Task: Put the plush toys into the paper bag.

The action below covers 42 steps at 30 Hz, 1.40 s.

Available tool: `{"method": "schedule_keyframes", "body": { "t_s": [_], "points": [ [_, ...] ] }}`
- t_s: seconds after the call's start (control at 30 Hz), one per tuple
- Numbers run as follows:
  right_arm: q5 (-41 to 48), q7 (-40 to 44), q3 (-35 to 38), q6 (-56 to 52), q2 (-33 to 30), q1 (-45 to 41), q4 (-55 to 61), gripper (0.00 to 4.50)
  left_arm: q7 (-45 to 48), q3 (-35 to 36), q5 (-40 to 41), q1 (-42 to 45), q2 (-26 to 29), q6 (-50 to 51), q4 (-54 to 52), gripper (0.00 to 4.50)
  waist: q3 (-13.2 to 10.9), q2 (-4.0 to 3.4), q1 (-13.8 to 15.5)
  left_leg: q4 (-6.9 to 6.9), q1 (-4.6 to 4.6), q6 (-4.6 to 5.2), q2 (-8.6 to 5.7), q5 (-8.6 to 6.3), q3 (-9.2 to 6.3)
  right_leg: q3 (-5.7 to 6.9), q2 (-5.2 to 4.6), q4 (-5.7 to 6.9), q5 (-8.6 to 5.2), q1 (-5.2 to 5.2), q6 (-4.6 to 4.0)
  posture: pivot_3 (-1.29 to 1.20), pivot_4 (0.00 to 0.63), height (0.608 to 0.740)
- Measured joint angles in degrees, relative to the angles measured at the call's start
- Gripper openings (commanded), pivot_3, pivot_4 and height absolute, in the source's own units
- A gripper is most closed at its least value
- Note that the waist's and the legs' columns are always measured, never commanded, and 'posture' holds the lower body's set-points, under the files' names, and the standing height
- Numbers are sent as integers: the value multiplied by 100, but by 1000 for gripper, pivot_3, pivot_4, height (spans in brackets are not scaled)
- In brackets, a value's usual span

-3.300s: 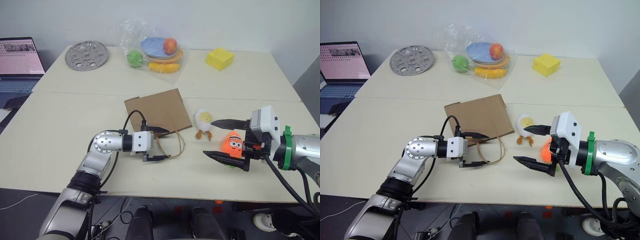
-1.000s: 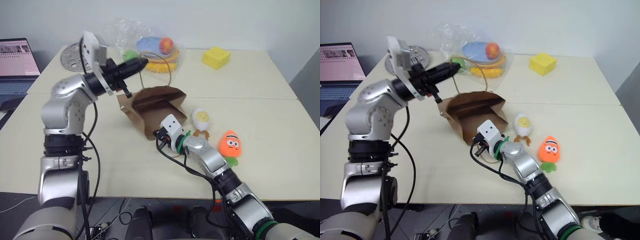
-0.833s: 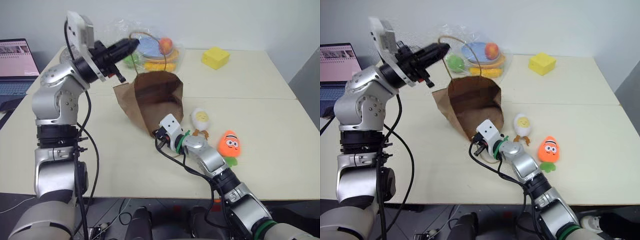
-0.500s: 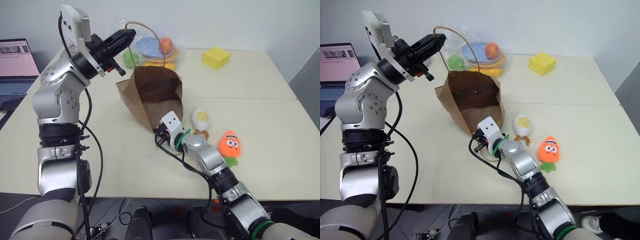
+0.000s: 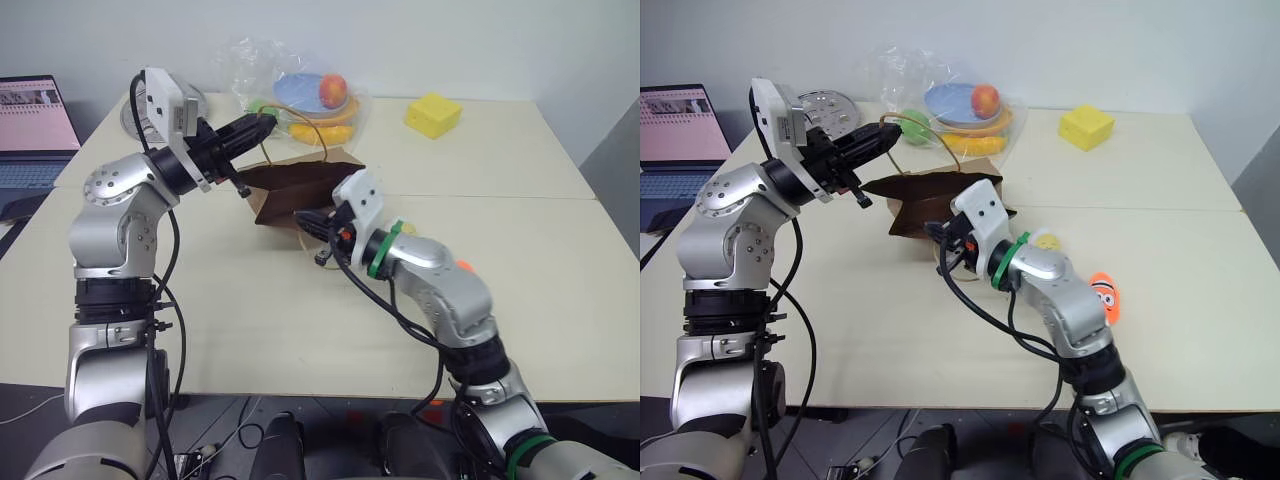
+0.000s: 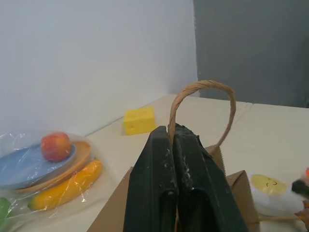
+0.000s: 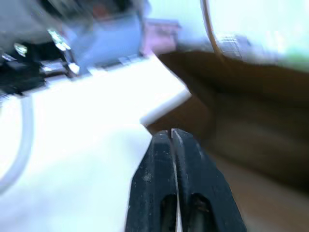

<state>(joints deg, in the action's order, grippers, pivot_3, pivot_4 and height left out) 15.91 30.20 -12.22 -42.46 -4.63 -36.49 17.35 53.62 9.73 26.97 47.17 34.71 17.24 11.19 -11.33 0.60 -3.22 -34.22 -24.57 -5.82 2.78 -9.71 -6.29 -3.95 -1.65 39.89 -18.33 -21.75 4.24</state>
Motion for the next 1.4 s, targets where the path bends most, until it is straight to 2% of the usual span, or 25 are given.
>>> {"method": "schedule_keyframes", "body": {
  "t_s": [0.13, 0.3, 0.33, 0.37, 0.43, 0.5, 0.57, 0.7, 0.93, 1.03, 1.27, 1.37, 1.4],
  "points": [
    [346, 28, 243, -408, -339, 166, 487, 2390, 72, 0, -16, 23, 35, -38, 36, 0, 0, 0, 1, -1, 0, 0, 0, 0, 2, -1, 0, 1, 0, 0, 0, 0, 150, 740],
    [786, -349, 1267, -912, -788, 21, 1041, 4234, 246, -1, 9, 21, 219, 22, 43, 0, 0, 1, -3, 1, -3, 0, 0, 0, 3, -2, -1, -2, 0, -3, -1, 0, 150, 740],
    [776, -496, 1544, -943, -902, 32, 1053, 4461, 297, 9, 23, 16, 319, 61, 40, 0, 0, 2, -3, 1, -3, 0, 0, 0, 3, -2, -1, -2, 0, -2, -1, 0, 150, 740],
    [710, -673, 1799, -936, -1027, 145, 1050, 4461, 347, 40, 47, 9, 424, 138, 20, 0, 0, 2, -2, 4, -3, 0, 0, 0, 3, -1, 0, -3, 0, -3, -1, 0, 150, 740],
    [378, -925, 1858, -845, -1347, 684, 959, 4461, 428, 137, 121, -89, 607, 252, -112, 0, 5, 9, 10, 13, -1, 1, 0, 0, 2, 0, 0, -6, -3, -3, -4, 0, 150, 740],
    [96, -1097, 1675, -844, -1429, 1210, 676, 4461, 447, 198, 143, -148, 663, 297, -161, 0, 4, 7, 1, 16, -2, 1, 0, 0, 8, -6, -1, -4, -3, -9, -5, 0, 150, 740],
    [-103, -1316, 1352, -825, -1246, 1480, 400, 4461, 437, 194, 146, -146, 645, 327, -158, 0, 3, 7, -17, 15, -2, 1, 0, 0, 10, -9, 0, 0, -3, -13, -5, 0, 150, 740],
    [-379, -1740, 983, -726, -782, 1584, 86, 4461, 330, 184, 136, -146, 522, 323, -155, 0, 3, 6, -77, 13, -2, 3, 0, 2, 14, -13, 0, 5, -3, -16, -5, 0, 150, 740],
    [-800, -2137, 851, -582, -658, 1567, -195, 4461, 297, 182, 136, -146, 472, 334, -161, 0, 3, 6, -33, 16, -4, 3, 0, 2, 12, -10, 0, 2, -3, -16, -5, 0, 150, 740],
    [-864, -2171, 854, -425, -656, 1590, -213, 3884, 267, 182, 128, -145, 458, 334, -161, 0, 3, 6, -18, 16, -4, 3, 0, 2, 12, -11, 0, 2, -3, -16, -5, 0, 150, 740],
    [-911, -2154, 900, -181, -656, 1666, -248, 1278, 206, 171, 115, -136, 376, 353, -161, 0, 3, 7, -16, 15, -4, 3, 0, 2, 12, -11, 0, 2, -3, -16, -5, 0, 150, 740],
    [-896, -2142, 948, -167, -659, 1665, -248, 231, 201, 125, 97, -107, 313, 353, -158, 0, 3, 7, -15, 15, -4, 3, 0, 2, 12, -10, 0, 2, -3, -16, -5, 0, 150, 740],
    [-888, -2125, 977, -160, -664, 1664, -248, 21, 197, 93, 93, -89, 294, 353, -157, 0, 3, 7, -14, 15, -4, 3, 0, 2, 12, -10, 0, 2, -3, -16, -5, 0, 150, 740]
  ]
}}
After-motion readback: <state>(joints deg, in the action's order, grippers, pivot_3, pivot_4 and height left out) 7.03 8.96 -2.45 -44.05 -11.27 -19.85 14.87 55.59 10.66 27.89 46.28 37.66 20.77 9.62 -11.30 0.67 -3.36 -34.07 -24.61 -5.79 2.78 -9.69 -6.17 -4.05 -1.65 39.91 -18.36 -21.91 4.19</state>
